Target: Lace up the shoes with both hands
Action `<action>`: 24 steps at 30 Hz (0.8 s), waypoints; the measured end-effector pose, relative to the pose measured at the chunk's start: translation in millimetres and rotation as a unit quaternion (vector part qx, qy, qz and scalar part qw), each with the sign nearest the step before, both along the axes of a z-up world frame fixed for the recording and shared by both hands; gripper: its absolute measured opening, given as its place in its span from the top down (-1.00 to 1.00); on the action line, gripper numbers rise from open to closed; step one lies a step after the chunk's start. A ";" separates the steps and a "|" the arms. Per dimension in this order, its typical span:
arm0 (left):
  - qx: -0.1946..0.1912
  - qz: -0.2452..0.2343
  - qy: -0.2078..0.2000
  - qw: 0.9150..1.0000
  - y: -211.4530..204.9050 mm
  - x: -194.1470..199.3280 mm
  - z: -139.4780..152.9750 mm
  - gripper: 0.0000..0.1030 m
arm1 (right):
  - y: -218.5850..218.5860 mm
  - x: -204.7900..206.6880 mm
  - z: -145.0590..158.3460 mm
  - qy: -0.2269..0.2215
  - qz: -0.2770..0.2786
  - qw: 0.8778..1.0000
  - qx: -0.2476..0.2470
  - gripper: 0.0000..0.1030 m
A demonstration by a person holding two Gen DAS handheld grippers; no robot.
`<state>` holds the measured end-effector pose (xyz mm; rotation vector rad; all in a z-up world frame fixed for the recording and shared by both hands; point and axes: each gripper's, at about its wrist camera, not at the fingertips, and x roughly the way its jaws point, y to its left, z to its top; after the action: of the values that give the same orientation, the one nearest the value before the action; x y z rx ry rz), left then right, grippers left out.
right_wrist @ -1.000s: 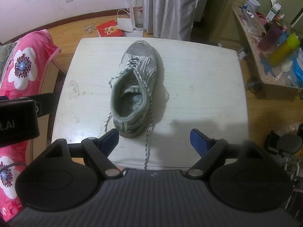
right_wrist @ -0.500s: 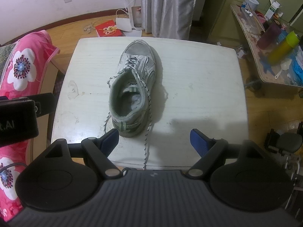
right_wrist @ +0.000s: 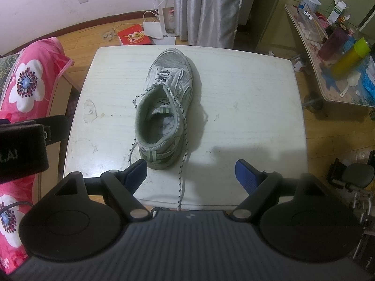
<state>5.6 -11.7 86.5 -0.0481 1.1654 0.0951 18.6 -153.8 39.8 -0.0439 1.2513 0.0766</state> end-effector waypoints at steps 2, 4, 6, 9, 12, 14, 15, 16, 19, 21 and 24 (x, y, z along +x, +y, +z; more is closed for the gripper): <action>0.000 0.000 0.000 1.000 0.0 -0.5 -0.1 -0.79 | -0.2 -0.2 -0.2 0.000 0.000 1.000 0.000 -0.60; 0.001 0.002 0.000 1.000 -3.0 -0.7 -0.1 -0.79 | -0.1 -0.4 -0.6 0.001 0.000 1.000 0.000 -0.60; 0.002 0.003 0.000 1.000 -5.6 -0.3 0.0 -0.79 | -0.1 -0.2 -0.7 0.001 0.000 1.000 0.000 -0.60; 0.002 0.004 -0.001 1.000 -7.4 -0.1 -0.1 -0.79 | 0.3 0.1 -0.5 0.001 0.000 1.000 0.000 -0.60; 0.003 0.004 -0.001 1.000 -8.3 -0.1 -0.5 -0.79 | 0.4 -0.1 -0.5 0.001 0.001 1.000 0.000 -0.60; 0.003 0.004 -0.001 1.000 -9.1 -0.1 -0.7 -0.79 | 0.3 -0.4 -0.6 0.002 0.001 1.000 0.000 -0.60; 0.003 0.004 -0.001 1.000 -9.2 0.1 -0.9 -0.79 | 0.3 -0.5 -0.6 0.002 0.000 1.000 0.000 -0.60; 0.003 0.003 -0.001 1.000 -9.3 0.1 -1.2 -0.79 | 0.2 -0.6 -0.6 0.002 0.000 1.000 0.000 -0.60; 0.003 0.004 0.000 1.000 -7.8 0.1 -0.4 -0.79 | 0.0 -0.7 -0.5 0.002 0.000 1.000 -0.001 -0.60; 0.002 0.003 0.000 1.000 -7.1 0.0 0.2 -0.79 | 0.2 -0.7 -0.4 0.002 0.000 1.000 -0.001 -0.60; 0.003 0.003 0.000 1.000 -7.0 -0.6 -0.3 -0.79 | 0.5 -0.4 -1.2 0.003 -0.001 1.000 -0.001 -0.60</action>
<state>5.0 -18.7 86.2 -0.0467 1.1650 0.1031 18.3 -153.3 38.6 -0.0442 1.2567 0.0744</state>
